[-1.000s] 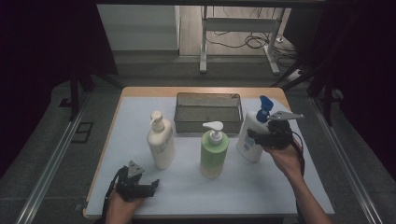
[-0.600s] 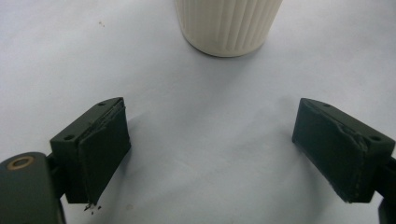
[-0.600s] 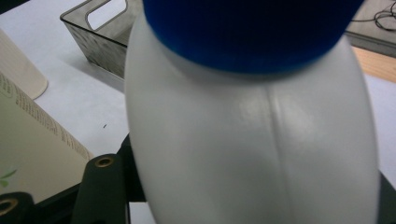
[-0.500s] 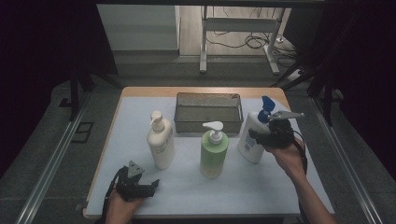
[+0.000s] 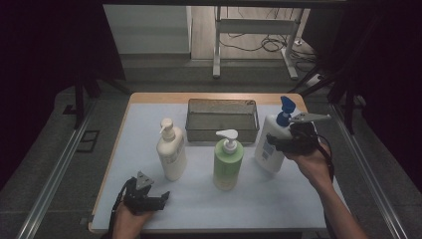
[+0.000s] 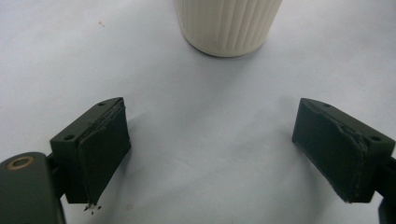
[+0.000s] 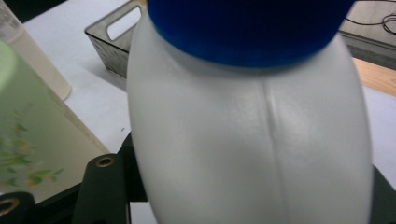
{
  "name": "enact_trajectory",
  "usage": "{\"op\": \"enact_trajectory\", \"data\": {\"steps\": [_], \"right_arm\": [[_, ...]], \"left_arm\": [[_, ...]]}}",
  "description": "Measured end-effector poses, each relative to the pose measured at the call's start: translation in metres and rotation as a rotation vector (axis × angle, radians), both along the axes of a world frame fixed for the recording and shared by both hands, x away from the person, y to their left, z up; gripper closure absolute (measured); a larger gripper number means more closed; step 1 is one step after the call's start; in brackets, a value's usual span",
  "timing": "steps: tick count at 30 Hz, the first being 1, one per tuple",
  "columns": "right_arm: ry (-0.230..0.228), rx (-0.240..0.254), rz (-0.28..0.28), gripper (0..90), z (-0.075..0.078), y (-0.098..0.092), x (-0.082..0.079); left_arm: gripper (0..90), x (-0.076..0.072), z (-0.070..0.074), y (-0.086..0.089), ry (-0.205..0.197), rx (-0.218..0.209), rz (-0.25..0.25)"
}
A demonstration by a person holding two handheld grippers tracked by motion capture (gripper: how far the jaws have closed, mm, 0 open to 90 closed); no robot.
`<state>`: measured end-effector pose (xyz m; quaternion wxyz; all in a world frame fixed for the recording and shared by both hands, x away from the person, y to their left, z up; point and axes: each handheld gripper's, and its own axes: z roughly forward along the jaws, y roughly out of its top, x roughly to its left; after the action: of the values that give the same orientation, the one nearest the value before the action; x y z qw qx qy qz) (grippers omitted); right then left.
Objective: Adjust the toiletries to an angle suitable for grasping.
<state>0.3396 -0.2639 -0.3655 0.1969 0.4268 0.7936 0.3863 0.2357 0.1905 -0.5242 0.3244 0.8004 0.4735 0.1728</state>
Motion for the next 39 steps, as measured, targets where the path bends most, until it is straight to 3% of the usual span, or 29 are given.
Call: {"op": "enact_trajectory", "data": {"steps": [14,39], "right_arm": [[-0.014,0.001,0.02,39.4,0.029,0.012,0.003],[-0.058,0.031,0.007,39.6,0.063,0.048,0.042]], "left_arm": [[10.7,0.0,0.0,0.0,0.001,0.0,0.0],[10.7,0.0,0.0,0.0,0.002,0.001,-0.002]]}}
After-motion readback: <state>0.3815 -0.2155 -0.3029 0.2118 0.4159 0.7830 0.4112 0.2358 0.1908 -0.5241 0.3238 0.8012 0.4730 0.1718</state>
